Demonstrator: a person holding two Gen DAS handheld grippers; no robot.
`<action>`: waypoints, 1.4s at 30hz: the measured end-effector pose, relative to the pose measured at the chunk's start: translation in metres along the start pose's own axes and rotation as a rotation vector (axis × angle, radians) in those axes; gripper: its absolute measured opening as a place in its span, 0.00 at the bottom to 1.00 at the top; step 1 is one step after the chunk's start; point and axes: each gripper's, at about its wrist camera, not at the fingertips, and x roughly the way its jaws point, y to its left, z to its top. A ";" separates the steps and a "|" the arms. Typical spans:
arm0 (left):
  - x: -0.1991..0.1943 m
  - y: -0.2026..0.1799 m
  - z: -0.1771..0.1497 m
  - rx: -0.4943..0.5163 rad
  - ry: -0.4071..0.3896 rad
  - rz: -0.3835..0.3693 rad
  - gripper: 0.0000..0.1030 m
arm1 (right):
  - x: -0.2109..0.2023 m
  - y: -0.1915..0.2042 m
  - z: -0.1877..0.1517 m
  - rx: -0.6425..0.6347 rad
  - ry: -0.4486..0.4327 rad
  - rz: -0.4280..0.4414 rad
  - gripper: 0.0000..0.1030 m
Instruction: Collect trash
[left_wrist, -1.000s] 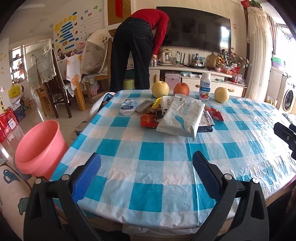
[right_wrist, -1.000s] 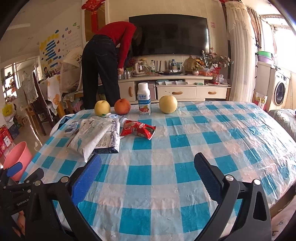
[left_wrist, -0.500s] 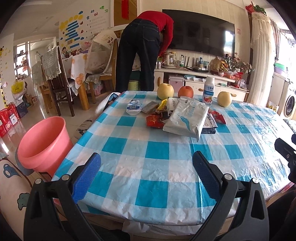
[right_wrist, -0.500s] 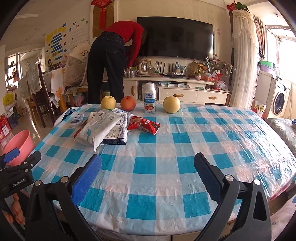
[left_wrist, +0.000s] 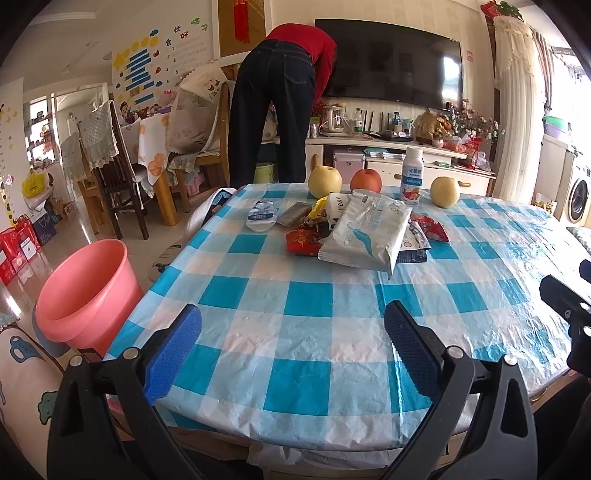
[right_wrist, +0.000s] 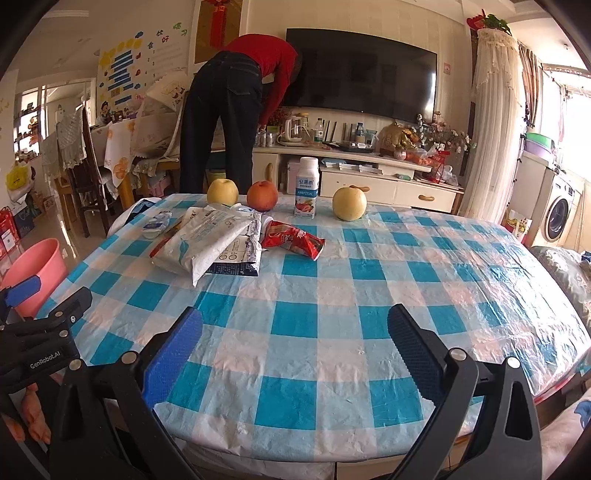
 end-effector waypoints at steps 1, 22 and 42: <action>0.000 0.000 0.000 -0.001 0.000 0.000 0.97 | 0.000 0.000 0.000 0.000 0.002 -0.002 0.96; 0.013 -0.009 -0.001 0.003 0.014 -0.031 0.97 | 0.016 0.001 -0.003 -0.023 0.036 0.028 0.96; 0.039 -0.012 0.004 0.003 0.061 -0.145 0.97 | 0.043 -0.012 0.004 0.056 0.092 0.103 0.96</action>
